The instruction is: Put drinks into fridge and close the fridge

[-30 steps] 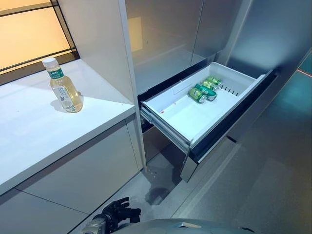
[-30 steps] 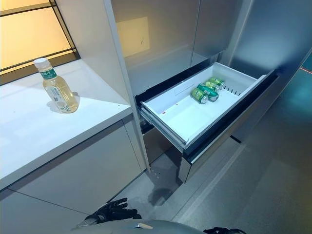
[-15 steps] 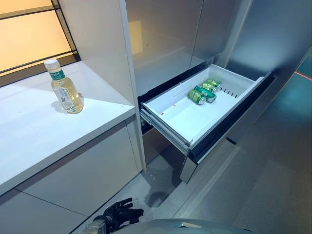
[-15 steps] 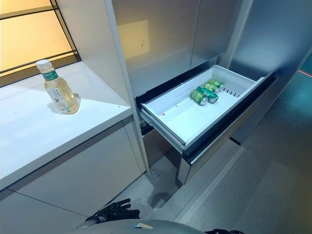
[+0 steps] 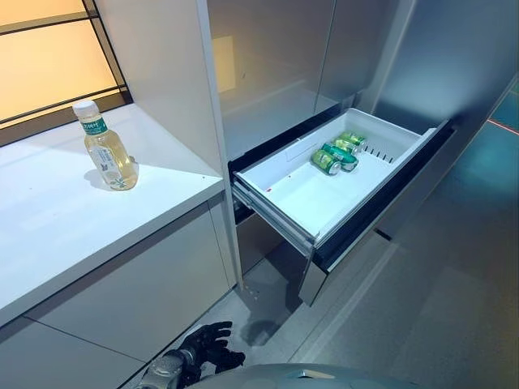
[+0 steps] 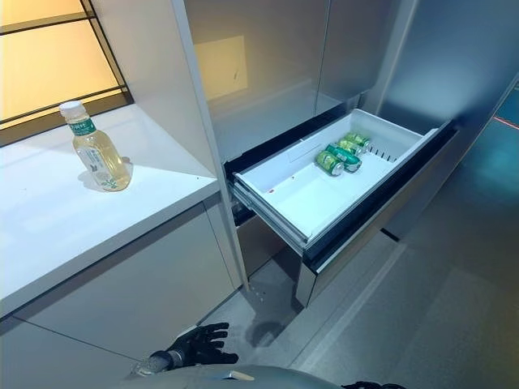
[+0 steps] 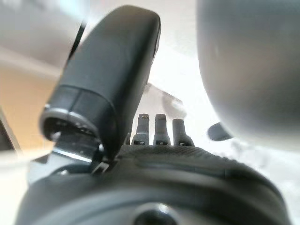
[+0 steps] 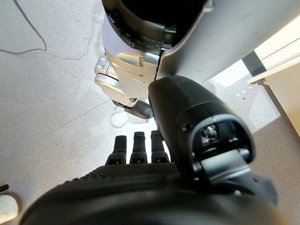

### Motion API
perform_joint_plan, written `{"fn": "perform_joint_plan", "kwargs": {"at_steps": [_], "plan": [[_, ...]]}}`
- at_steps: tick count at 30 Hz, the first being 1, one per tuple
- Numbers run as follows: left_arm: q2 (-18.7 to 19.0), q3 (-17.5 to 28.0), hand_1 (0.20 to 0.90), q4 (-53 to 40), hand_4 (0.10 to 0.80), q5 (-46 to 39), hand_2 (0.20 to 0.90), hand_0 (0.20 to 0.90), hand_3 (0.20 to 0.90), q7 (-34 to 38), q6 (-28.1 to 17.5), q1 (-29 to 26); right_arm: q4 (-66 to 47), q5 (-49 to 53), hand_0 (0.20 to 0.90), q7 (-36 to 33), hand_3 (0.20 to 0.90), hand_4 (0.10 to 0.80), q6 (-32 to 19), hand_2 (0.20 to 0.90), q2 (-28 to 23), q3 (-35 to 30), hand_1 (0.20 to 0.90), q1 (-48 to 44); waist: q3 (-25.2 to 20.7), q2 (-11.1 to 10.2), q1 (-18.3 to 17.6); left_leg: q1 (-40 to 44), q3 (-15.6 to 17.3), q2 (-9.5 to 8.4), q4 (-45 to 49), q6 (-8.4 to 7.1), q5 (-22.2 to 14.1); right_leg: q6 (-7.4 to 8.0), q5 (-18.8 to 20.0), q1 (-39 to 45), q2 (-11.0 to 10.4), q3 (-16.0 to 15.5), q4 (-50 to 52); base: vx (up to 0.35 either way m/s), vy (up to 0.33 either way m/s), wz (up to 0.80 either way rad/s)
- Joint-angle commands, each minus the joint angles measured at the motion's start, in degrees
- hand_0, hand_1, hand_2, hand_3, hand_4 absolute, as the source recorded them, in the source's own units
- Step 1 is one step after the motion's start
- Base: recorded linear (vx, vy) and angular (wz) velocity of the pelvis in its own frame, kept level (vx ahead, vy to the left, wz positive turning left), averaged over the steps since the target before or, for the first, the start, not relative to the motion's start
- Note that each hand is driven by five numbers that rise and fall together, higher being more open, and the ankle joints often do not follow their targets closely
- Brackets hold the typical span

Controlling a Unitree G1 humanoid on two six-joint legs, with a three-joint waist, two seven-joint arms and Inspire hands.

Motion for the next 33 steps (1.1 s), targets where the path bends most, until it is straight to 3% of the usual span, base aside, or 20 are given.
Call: {"fn": "perform_joint_plan", "kwargs": {"at_steps": [1, 7, 17, 24, 26, 33], "plan": [[0.3, -4.0, 0.9, -4.2, 0.8, 7.4, 0.9, 0.9, 0.9, 2.4, -7.2, -6.3, -1.2, 0.4, 0.9, 3.5, 0.9, 0.8, -0.3, 0.9, 2.0, 1.9, 0.9, -3.4, 1.7, 0.9, 0.6, 5.2, 1.8, -3.07, 0.5, 2.98, -12.3, 3.93, 1.3, -6.1, -0.7, 3.6, 2.7, -0.022, 0.013, -0.08], [4.9, -10.3, 0.9, -18.0, 0.8, 13.9, 0.9, 0.9, 0.9, 5.9, -6.7, -10.8, -2.7, 0.4, 0.9, 4.3, 0.9, 0.8, 0.0, 0.9, 0.7, 3.5, 0.9, -3.7, 2.1, 1.3, -0.2, 5.1, 2.0, -2.91, 0.4, 2.83, -12.2, 4.37, 1.6, -6.5, -0.8, 3.8, 2.6, -0.022, 0.008, -0.05], [13.4, -13.2, 0.9, -38.6, 0.8, 12.6, 0.9, 0.9, 0.9, 3.9, -5.0, -18.1, -2.1, 0.1, 0.9, 4.0, 0.9, 0.8, -0.9, 0.9, 0.1, 3.0, 0.9, -3.4, 1.3, 2.0, -0.1, 4.5, 1.4, -3.08, 0.4, 3.02, -12.2, 4.55, 1.9, -6.4, -1.0, 3.2, 1.8, 0.001, 0.002, 0.0], [15.8, -13.7, 0.9, -47.3, 0.8, 9.5, 0.9, 0.9, 0.9, 5.9, -10.2, -18.6, -1.1, 0.7, 0.9, 1.9, 0.9, 0.8, -1.7, 0.9, 1.7, 2.9, 0.9, -3.3, 1.3, 2.2, 0.6, 4.2, 0.8, -3.31, 0.4, 3.15, -12.3, 4.39, 1.9, -6.2, -1.0, 3.0, 1.4, -0.005, 0.002, 0.01], [17.0, -12.1, 0.9, -52.1, 0.8, 9.5, 0.9, 0.9, 0.9, 3.9, -10.7, -17.1, -1.6, 1.2, 0.9, 1.4, 0.9, 0.8, -1.7, 0.9, 1.7, 2.6, 0.9, -3.0, 1.7, 2.2, 1.1, 4.0, 0.5, -3.33, 0.4, 3.09, -12.2, 4.38, 1.8, -6.2, -1.1, 2.7, 1.3, -0.052, 0.0, 0.06], [22.1, -4.1, 0.9, -72.4, 0.8, -7.0, 0.9, 0.9, 0.9, -7.5, -6.9, -14.1, -4.7, 1.8, 0.9, 0.1, 0.9, 0.8, -1.3, 0.9, 1.7, 1.1, 0.9, -0.8, 2.4, 2.6, 2.6, 3.5, -1.1, -3.7, 0.4, 3.21, -11.7, 4.34, 2.0, -5.8, -1.3, 1.3, 1.1, -0.036, -0.01, 0.08]]}}
